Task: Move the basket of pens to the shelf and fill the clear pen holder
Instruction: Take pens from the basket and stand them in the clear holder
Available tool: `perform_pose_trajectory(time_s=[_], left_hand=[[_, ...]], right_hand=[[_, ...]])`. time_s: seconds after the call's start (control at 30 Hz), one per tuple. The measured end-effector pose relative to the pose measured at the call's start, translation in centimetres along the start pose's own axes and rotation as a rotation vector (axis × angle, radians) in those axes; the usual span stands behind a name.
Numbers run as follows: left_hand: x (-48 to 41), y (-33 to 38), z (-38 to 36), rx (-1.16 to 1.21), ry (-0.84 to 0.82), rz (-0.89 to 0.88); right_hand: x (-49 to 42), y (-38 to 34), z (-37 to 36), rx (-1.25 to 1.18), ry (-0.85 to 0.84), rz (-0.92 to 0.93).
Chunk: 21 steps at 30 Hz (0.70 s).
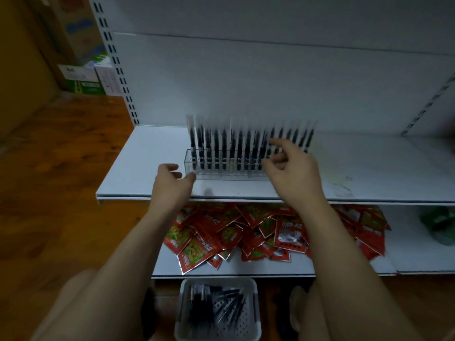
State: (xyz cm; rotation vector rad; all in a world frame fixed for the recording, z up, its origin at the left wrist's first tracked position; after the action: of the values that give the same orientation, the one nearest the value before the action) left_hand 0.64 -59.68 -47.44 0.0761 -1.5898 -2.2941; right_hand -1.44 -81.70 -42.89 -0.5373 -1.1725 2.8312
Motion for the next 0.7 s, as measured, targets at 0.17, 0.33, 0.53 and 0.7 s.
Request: perform_pose_trajectory(time_s=[0.17, 0.33, 0.53, 0.7], left_hand=[[4.6, -2.0, -0.1, 0.009, -0.125, 0.01], [6.7, -5.7, -1.5, -0.228, -0.257, -0.035], [7.2, -11.7, -1.5, -0.502, -0.373, 0.049], [6.9, -16.3, -1.2, -0.664, -0.445, 0.125]], right_hand=[[3.5, -0.6, -3.1, 0.029, -0.239, -0.049], [6.8, 0.6, -7.1, 0.197, -0.577, -0.091], [11.8, 5.0, -13.0, 0.225, -0.89, -0.214], [17.6, 9.2, -17.2, 0.167, -1.03, -0.37]])
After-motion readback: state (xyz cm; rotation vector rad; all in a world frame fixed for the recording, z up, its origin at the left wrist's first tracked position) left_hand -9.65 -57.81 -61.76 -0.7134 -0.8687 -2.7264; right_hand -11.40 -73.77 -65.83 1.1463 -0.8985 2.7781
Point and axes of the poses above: each hand's wrist, its own x-axis away from the middle knuckle, its own z-axis out of the back of the hand, y = z × x, the point moved 1 cm from there along -x, towards the middle knuckle, and after that the axes turned 1 degree about y, right-handed, at the moved point
